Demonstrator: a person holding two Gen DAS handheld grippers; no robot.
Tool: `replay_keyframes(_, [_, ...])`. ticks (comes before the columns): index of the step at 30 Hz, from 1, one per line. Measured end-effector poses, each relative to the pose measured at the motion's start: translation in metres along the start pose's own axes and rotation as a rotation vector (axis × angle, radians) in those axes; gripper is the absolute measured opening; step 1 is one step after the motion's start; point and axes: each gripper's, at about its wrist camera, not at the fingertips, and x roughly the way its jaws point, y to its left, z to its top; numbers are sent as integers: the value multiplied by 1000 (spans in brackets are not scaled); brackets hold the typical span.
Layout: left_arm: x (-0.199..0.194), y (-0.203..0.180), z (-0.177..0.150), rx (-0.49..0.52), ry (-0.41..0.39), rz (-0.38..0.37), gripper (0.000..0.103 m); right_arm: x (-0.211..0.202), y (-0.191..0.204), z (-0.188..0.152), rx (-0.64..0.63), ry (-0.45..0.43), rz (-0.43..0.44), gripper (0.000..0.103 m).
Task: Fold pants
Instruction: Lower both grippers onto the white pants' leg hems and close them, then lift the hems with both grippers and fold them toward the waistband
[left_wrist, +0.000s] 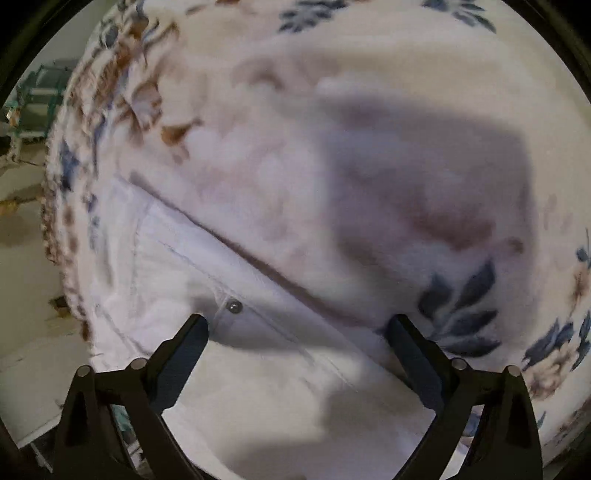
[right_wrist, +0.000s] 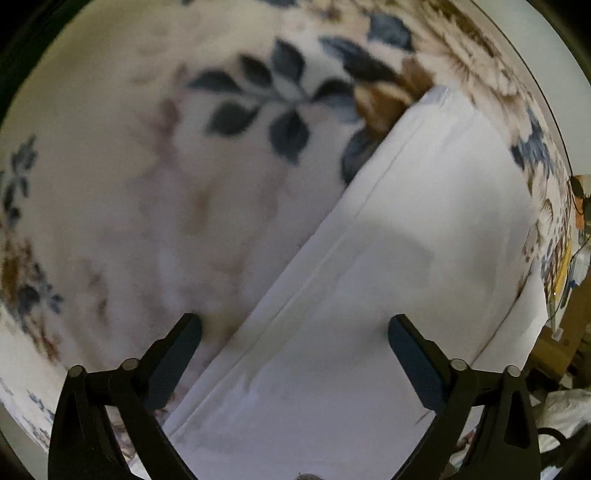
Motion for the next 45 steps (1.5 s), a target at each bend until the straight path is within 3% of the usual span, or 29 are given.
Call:
replay_keyframes(3, [-12,15,-6,-10,-39,-81,66,7,-3,1,31,10,27,79])
replay_keyframes(4, [-17,21,-8,-15,-52,-113,47,6,-4,0,27,0,35,63])
replay_keyframes(5, [-23,30,-12,-30,-65,-161,37,5,-4,-1,20,-8,42,42])
replay_keyframes(7, [-34,49,-20,-67,-90,-263,30,-3,-9,-6,15,-30,83,13])
replay_keyframes(8, [-40,60,-25,-81,-99,-320,23,-6,-12,-8,17,-37,102,9])
replay_keyframes(11, [-63,96,-46,-92,-136,-466,14,-30,-25,-26,3,-106,140,5])
replay_keyframes(16, [-98,176,-98,-53,-218,-666,12,-72,-68,-72,-68,-203,188,4])
replay_keyframes(21, [-93,242,-158,-15,-243,-756,12,-91,-155,-129,-70,-263,235,4])
replay_keyframes(25, [-55,290,-203,-16,-203,-762,12,-77,-220,-172,-84,-282,205,4])
replay_keyframes(26, [-41,298,-210,-12,-192,-749,6,-68,-238,-182,-89,-283,190,4])
replay_keyframes(31, [43,331,-221,-87,-118,-682,6,-12,-268,-201,-104,-260,107,4])
replay_keyframes(33, [63,343,-223,-129,-71,-721,6,11,-275,-201,-82,-220,108,5])
replay_keyframes(36, [62,362,-227,-171,-76,-766,7,32,-280,-200,-60,-147,170,31])
replay_keyframes(37, [57,367,-227,-178,-79,-777,8,34,-281,-204,-58,-140,199,48])
replay_keyframes(38, [50,373,-226,-191,-94,-784,12,36,-282,-210,-59,-132,238,58])
replay_keyframes(39, [44,379,-224,-205,-118,-793,16,37,-283,-218,-58,-124,277,59])
replay_keyframes(41, [32,382,-214,-222,-171,-785,43,41,-282,-235,-53,-101,353,59])
replay_keyframes(42, [30,381,-206,-225,-199,-782,50,45,-280,-243,-47,-80,393,59])
replay_keyframes(43, [30,378,-199,-225,-208,-774,55,52,-277,-251,-40,-54,425,59])
replay_keyframes(45, [36,373,-185,-245,-208,-758,55,65,-270,-262,-20,-21,483,59])
